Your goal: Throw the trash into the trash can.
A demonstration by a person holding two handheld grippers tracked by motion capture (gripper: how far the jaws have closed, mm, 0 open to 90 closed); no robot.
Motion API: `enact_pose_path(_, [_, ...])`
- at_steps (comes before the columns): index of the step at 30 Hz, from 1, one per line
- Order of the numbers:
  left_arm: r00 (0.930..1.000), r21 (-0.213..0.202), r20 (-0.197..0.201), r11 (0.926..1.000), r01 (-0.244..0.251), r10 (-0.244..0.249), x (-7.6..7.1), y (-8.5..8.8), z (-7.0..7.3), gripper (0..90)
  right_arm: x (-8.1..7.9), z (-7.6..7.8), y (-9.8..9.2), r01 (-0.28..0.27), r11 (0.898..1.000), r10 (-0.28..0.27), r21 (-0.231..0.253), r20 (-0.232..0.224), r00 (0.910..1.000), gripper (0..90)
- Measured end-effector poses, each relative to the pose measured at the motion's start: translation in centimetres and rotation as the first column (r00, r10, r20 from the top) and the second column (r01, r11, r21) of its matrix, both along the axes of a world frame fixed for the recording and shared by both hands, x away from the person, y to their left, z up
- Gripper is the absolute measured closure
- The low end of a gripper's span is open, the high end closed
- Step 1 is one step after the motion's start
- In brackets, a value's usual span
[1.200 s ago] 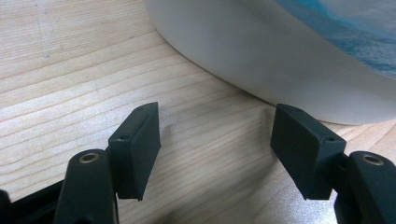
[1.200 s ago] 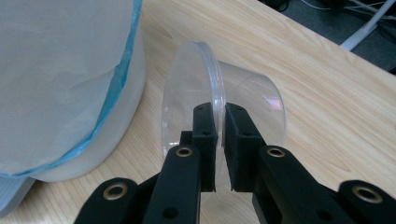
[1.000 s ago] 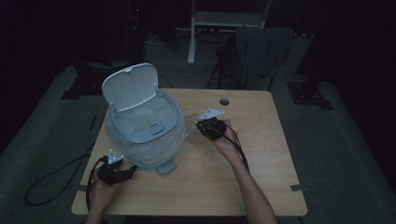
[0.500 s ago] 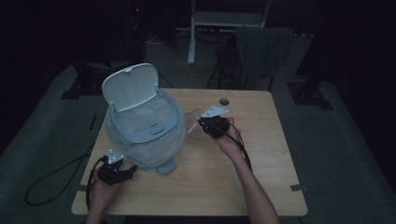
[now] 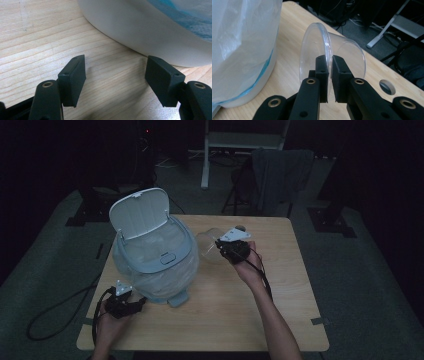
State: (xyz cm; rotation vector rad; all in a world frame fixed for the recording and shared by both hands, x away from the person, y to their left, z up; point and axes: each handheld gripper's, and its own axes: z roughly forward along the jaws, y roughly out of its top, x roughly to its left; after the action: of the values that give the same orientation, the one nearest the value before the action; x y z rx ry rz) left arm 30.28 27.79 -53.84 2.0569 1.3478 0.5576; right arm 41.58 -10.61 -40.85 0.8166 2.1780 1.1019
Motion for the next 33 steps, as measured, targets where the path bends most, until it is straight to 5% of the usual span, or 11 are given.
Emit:
enact_pose_path(16, [1.0000,0.000,0.002,1.0000,-0.001,0.001,0.0,0.0,0.0,33.7,-0.6,2.6,-1.2,0.038,0.993,-0.049,0.108,0.100,0.9938,83.5])
enact_pose_path(33, [1.0000,0.000,0.001,1.0000,-0.001,0.001,0.0,0.0,0.0,33.7,-0.9,3.9,-1.8,0.044,0.987,-0.066,0.153,0.137,0.9884,83.5])
